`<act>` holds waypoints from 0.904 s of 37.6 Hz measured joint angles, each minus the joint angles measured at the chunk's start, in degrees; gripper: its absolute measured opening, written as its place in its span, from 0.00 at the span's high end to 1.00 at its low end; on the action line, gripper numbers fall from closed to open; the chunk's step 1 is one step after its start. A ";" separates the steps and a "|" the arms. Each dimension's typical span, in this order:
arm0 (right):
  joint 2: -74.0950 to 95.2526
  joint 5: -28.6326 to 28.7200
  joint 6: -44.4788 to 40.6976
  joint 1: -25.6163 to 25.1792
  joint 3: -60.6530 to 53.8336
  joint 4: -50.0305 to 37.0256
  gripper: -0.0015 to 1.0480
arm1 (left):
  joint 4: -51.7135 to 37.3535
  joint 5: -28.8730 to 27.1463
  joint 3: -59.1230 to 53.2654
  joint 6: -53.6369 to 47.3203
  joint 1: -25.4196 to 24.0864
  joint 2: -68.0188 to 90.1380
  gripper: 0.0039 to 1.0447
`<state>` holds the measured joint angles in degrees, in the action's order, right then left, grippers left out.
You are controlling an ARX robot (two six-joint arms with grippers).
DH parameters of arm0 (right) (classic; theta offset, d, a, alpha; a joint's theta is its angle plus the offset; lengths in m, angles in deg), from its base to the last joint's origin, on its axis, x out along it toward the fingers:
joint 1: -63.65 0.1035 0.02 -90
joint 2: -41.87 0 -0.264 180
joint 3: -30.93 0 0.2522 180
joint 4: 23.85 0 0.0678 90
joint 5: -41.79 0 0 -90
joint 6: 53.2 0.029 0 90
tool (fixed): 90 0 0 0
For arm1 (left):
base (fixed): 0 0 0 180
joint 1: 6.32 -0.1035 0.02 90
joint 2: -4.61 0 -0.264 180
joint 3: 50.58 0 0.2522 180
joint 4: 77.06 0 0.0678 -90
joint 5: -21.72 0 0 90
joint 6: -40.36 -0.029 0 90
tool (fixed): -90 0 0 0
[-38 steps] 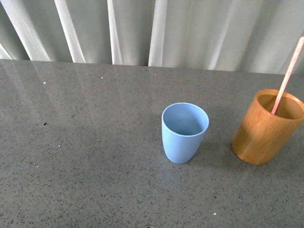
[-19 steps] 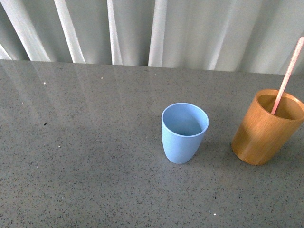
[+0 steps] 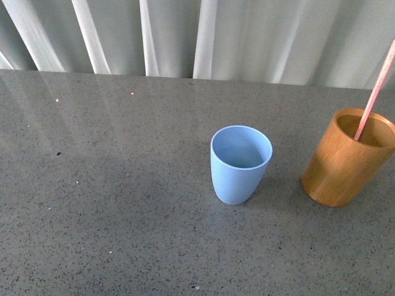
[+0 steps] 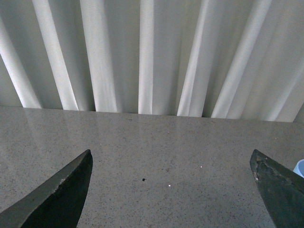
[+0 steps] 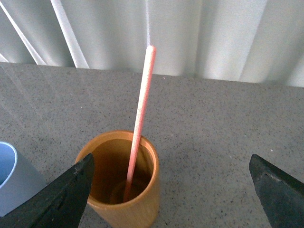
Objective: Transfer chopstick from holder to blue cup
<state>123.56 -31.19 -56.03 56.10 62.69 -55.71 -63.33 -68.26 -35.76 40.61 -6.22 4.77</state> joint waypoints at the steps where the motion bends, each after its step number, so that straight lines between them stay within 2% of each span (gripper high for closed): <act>1: 1.33 -0.11 0.07 0.31 0.63 -0.85 0.10 | 0.00 0.00 0.00 0.00 0.00 0.00 0.06; 15: 15.47 -2.58 1.01 4.72 9.11 -6.51 0.10 | 0.00 0.00 0.00 0.00 0.00 0.00 0.06; 34: 26.05 -3.69 1.99 7.19 18.36 -8.48 0.10 | 0.00 -0.02 0.00 0.00 0.00 0.00 0.06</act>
<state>149.62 -34.89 -54.04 63.29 81.05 -64.19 -63.33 -68.29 -35.76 40.61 -6.22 4.77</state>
